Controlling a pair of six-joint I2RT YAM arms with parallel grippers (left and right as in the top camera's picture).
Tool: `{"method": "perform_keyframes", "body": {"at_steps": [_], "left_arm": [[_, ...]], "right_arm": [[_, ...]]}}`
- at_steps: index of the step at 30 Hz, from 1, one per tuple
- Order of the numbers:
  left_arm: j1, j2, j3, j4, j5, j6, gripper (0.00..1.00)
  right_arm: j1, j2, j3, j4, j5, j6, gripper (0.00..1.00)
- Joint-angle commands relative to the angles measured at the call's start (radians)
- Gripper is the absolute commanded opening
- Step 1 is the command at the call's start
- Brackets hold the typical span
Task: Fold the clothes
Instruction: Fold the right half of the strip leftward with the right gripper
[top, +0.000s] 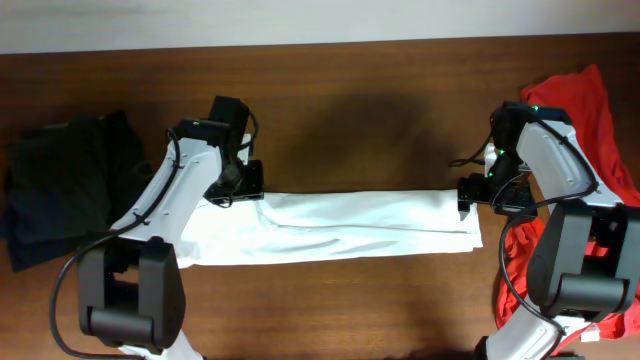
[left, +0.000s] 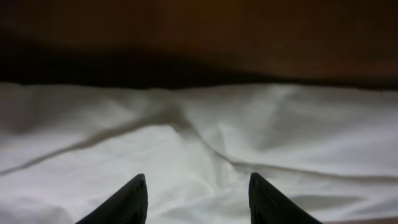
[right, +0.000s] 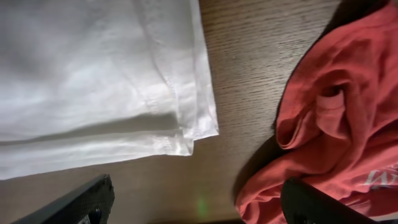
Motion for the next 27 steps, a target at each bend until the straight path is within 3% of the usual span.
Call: {"method": "perform_keyframes", "body": {"at_steps": [1,3,6,9,16,19,21,22,23,24,25,27], "left_arm": [[-0.001,0.013,-0.010,0.007,-0.053,-0.022,0.51],[0.012,0.013,-0.010,-0.014,-0.126,-0.051,0.48],[0.072,0.005,-0.009,-0.045,-0.118,-0.052,0.47],[0.084,0.005,-0.009,-0.061,-0.067,-0.045,0.47],[0.084,0.005,-0.009,-0.051,-0.053,-0.045,0.48],[0.084,0.005,-0.009,-0.051,-0.053,-0.045,0.48],[0.084,0.005,-0.009,-0.051,-0.053,-0.045,0.48],[0.084,0.005,-0.009,-0.051,-0.053,-0.045,0.48],[0.084,0.005,-0.009,-0.051,-0.053,-0.045,0.48],[0.084,0.005,-0.009,-0.051,-0.053,-0.045,0.48],[0.084,0.005,-0.009,-0.051,-0.053,-0.045,0.48],[0.090,0.002,-0.005,-0.056,-0.054,-0.039,0.48]], "right_arm": [[0.003,0.004,-0.007,-0.008,-0.014,-0.004,0.89],[0.003,0.004,-0.007,-0.012,-0.013,-0.005,0.89],[-0.010,0.004,-0.007,0.004,-0.032,-0.016,0.89],[-0.053,0.005,-0.015,0.046,-0.085,-0.181,0.94],[-0.055,0.005,-0.274,0.367,-0.192,-0.226,0.92],[-0.055,0.005,-0.288,0.443,-0.243,-0.225,0.74],[-0.055,0.005,-0.288,0.460,-0.242,-0.226,0.67],[-0.055,0.005,-0.288,0.460,-0.243,-0.226,0.57],[-0.054,0.005,-0.288,0.457,-0.242,-0.225,0.31],[-0.055,0.005,-0.288,0.454,-0.243,-0.225,0.14],[-0.055,0.005,-0.288,0.449,-0.242,-0.221,0.04],[-0.062,0.004,-0.266,0.419,-0.197,-0.220,0.04]]}}
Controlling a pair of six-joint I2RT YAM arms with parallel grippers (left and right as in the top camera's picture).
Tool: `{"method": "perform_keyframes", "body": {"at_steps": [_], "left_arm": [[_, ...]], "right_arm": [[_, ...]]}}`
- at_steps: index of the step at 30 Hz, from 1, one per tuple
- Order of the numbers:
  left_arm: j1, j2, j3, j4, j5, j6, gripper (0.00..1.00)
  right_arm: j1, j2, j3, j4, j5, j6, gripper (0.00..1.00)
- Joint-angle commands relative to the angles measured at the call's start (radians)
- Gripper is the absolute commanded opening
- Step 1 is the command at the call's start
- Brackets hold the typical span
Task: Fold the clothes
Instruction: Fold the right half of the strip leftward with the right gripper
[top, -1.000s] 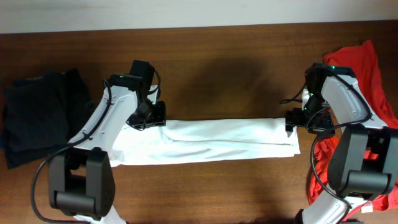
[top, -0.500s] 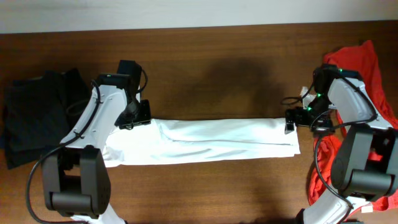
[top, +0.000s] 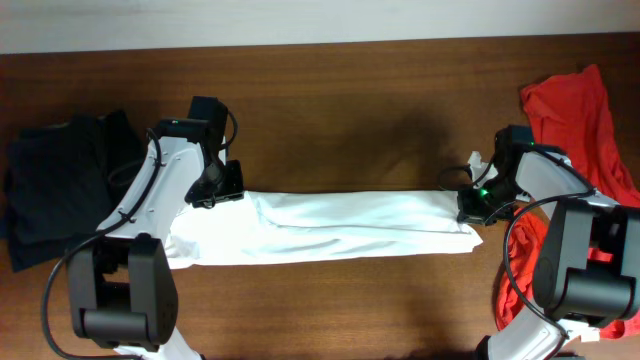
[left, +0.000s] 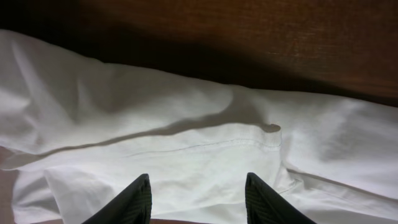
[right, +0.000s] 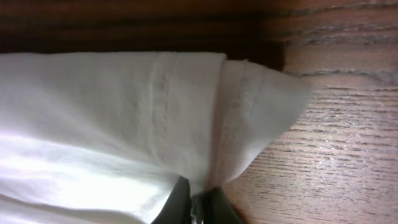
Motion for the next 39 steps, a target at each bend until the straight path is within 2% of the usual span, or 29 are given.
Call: {"method": "perform_keyframes", "body": {"at_steps": [1,2,5,8,10,15,20,21,22,23,25,26,30,34,36,39], "left_arm": [[0.021,-0.005,0.011,-0.020,0.010,0.002,0.48],[0.063,-0.021,0.044,-0.058,0.009,0.010,0.48],[0.118,-0.042,0.052,-0.082,0.031,0.009,0.48],[0.119,-0.042,0.051,-0.084,0.035,0.009,0.49],[0.119,-0.042,0.050,-0.084,0.034,0.009,0.49],[0.119,-0.042,0.050,-0.084,0.034,0.009,0.49],[0.119,-0.042,0.050,-0.084,0.034,0.009,0.49],[0.119,-0.042,0.050,-0.084,0.034,0.009,0.49],[0.119,-0.042,0.050,-0.083,0.034,0.009,0.49],[0.119,-0.042,0.050,-0.083,0.034,0.009,0.49],[0.119,-0.042,0.049,-0.085,0.034,0.009,0.49],[0.119,-0.042,0.047,-0.089,0.034,0.010,0.57],[0.119,-0.042,0.029,-0.119,0.036,0.010,0.75],[0.119,-0.042,-0.065,-0.100,0.037,0.010,0.78],[0.120,-0.042,-0.100,-0.093,0.037,0.011,0.78],[0.120,-0.042,-0.102,-0.094,0.037,0.017,0.78]], "right_arm": [[-0.019,0.020,0.053,-0.075,0.116,0.062,0.04],[-0.047,0.020,0.164,-0.185,0.181,0.143,0.04],[-0.043,0.020,0.362,-0.377,0.150,0.154,0.04],[0.090,0.013,0.431,-0.451,0.098,0.196,0.04],[0.234,0.016,0.430,-0.443,0.005,0.227,0.04],[0.567,0.046,0.426,-0.303,-0.001,0.433,0.04],[0.733,0.100,0.426,-0.154,-0.005,0.466,0.04],[0.749,0.108,0.426,-0.141,-0.005,0.466,0.12],[0.774,0.110,0.426,-0.109,-0.015,0.465,0.57],[0.784,0.110,0.426,-0.090,-0.024,0.465,0.77],[0.787,0.109,0.426,-0.087,-0.021,0.454,0.80],[0.774,0.106,0.428,-0.113,-0.011,0.449,0.80],[0.658,0.041,0.505,-0.324,0.204,0.449,0.77],[0.605,0.030,0.499,-0.383,0.171,0.399,0.77],[0.632,0.032,0.496,-0.381,0.101,0.330,0.78],[0.730,0.040,0.495,-0.327,0.098,0.331,0.78]]}}
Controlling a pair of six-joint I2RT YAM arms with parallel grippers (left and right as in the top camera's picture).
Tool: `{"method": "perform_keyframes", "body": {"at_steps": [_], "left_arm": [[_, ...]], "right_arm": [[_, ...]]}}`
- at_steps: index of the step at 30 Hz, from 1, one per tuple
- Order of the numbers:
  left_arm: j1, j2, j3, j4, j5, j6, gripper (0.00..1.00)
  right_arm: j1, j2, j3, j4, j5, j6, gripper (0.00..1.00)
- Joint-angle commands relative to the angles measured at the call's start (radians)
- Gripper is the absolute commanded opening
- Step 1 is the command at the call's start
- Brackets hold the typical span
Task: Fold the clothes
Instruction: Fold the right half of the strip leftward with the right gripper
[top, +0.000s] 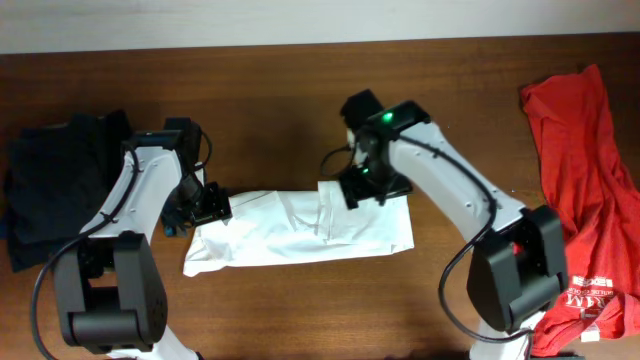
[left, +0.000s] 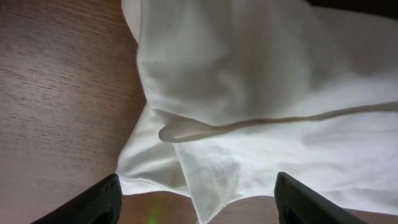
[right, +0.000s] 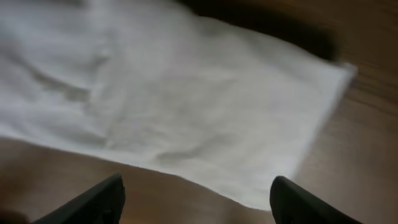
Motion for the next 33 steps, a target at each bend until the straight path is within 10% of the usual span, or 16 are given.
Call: {"method": "perform_keyframes", "body": {"at_steps": [1,12,19,32,33], "left_arm": [[0.001,-0.029,-0.005,0.003,0.010,0.009,0.78],[0.001,-0.029,-0.005,0.029,0.010,0.009,0.93],[0.001,-0.029,-0.005,0.029,0.010,0.009,0.93],[0.001,-0.029,-0.005,0.029,0.010,0.008,0.93],[0.001,-0.029,-0.005,0.029,0.010,0.009,0.93]], "right_arm": [[0.092,0.002,0.006,0.052,0.009,0.018,0.78],[0.241,0.232,0.006,0.132,0.082,0.243,0.75],[0.242,0.232,0.006,0.086,0.094,0.275,0.04],[0.290,0.180,0.020,0.076,-0.095,0.239,0.06],[0.295,0.180,0.020,0.086,-0.092,0.219,0.38]]}}
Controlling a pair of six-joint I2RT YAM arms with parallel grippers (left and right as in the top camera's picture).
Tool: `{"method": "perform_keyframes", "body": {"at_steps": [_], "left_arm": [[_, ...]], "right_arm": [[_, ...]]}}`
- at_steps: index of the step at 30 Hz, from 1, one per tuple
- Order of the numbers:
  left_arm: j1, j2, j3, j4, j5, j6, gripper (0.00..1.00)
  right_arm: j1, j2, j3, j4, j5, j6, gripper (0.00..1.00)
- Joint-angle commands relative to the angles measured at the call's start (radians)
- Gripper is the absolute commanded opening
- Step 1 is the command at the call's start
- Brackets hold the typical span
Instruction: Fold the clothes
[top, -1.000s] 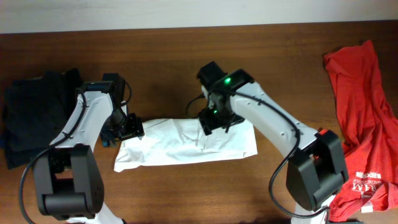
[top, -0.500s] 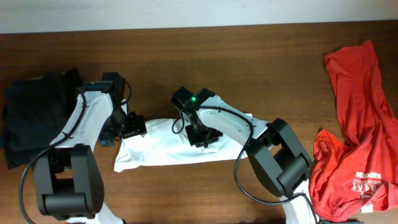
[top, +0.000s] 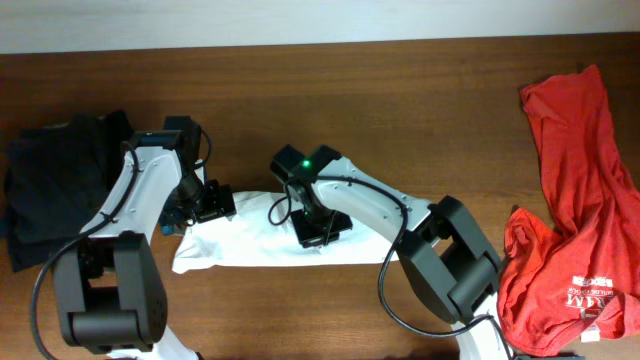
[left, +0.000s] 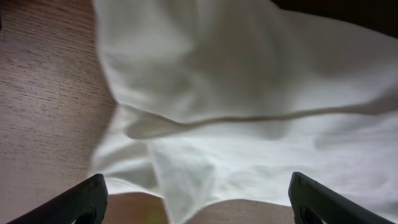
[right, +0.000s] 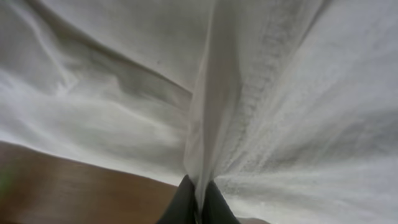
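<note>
A white garment (top: 245, 235) lies folded into a short band across the table's middle. My right gripper (top: 318, 230) sits on its centre, shut on a raised crease of the white cloth (right: 292, 93); in the right wrist view the gripper (right: 199, 198) has both tips pinched together with fabric between them. My left gripper (top: 205, 205) hovers at the band's left end. Its fingers (left: 87, 199) stand wide apart over rumpled white cloth (left: 236, 81), holding nothing.
A heap of black clothes (top: 55, 185) lies at the left edge. A red garment (top: 570, 170) sprawls down the right side. Bare brown table (top: 400, 110) stretches behind the white band.
My right gripper was open over the doubled-over right part of the cloth; now it is further left and shut on a crease there. The cloth's left end lies slightly further left. My left gripper stays open.
The white garment first lay as a long strip with an open gripper at each end. Then my right gripper was shut on its right end. Later that end lay folded over toward the middle with both grippers open. Now the right gripper pinches a central crease.
</note>
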Motion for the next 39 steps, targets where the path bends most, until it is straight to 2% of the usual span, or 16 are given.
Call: {"method": "perform_keyframes", "body": {"at_steps": [1,4,6,8,11,16,19,21,23,25,26,27,31,33,35,39], "left_arm": [[0.001,-0.028,-0.005,0.002,0.007,0.005,0.93],[0.001,-0.028,-0.005,0.000,-0.002,0.005,0.94],[0.001,-0.028,-0.005,0.000,-0.095,0.005,0.94],[0.001,-0.028,-0.005,0.022,-0.216,0.006,0.97],[0.001,-0.024,-0.009,0.060,-0.229,0.039,0.97],[0.008,0.013,-0.097,0.147,-0.275,0.039,0.97],[0.027,0.025,-0.152,0.239,-0.208,0.031,0.96],[0.027,0.045,-0.188,0.296,-0.161,0.040,0.91],[0.027,0.081,-0.233,0.366,-0.046,0.074,0.91],[0.027,0.093,-0.249,0.377,-0.024,0.077,0.89],[0.027,0.094,-0.251,0.377,0.002,0.077,0.74],[0.027,0.094,-0.251,0.380,0.028,0.077,0.65],[0.026,0.095,-0.251,0.400,0.071,0.077,0.54],[0.026,0.095,-0.251,0.403,0.071,0.077,0.33],[0.026,0.095,-0.251,0.425,0.071,0.077,0.04],[0.045,0.091,-0.183,0.371,0.039,0.096,0.00]], "right_arm": [[0.018,-0.023,0.016,-0.001,-0.023,-0.045,0.56],[-0.037,-0.071,0.045,-0.133,0.150,0.005,0.59],[-0.100,-0.195,0.052,-0.167,0.223,0.013,0.61],[-0.196,-0.301,0.052,-0.212,0.225,0.012,0.66],[-0.300,-0.325,0.038,-0.275,0.225,0.001,0.67],[-0.311,-0.325,0.009,-0.277,0.226,0.000,0.68],[-0.311,-0.325,0.009,-0.283,0.226,0.001,0.68],[-0.311,-0.325,0.009,-0.295,0.225,0.001,0.68],[-0.311,-0.325,0.009,-0.298,0.225,0.001,0.68],[-0.311,-0.325,0.009,-0.306,0.225,0.001,0.68],[-0.311,-0.325,0.009,-0.307,0.226,0.001,0.68],[-0.311,-0.325,0.009,-0.307,0.226,0.001,0.68],[-0.312,-0.325,0.010,-0.311,0.237,0.001,0.68],[-0.312,-0.325,0.010,-0.332,0.303,0.001,0.68],[-0.333,-0.325,0.010,-0.339,0.334,0.001,0.70],[-0.488,-0.325,0.010,-0.338,0.334,-0.057,0.70]]}}
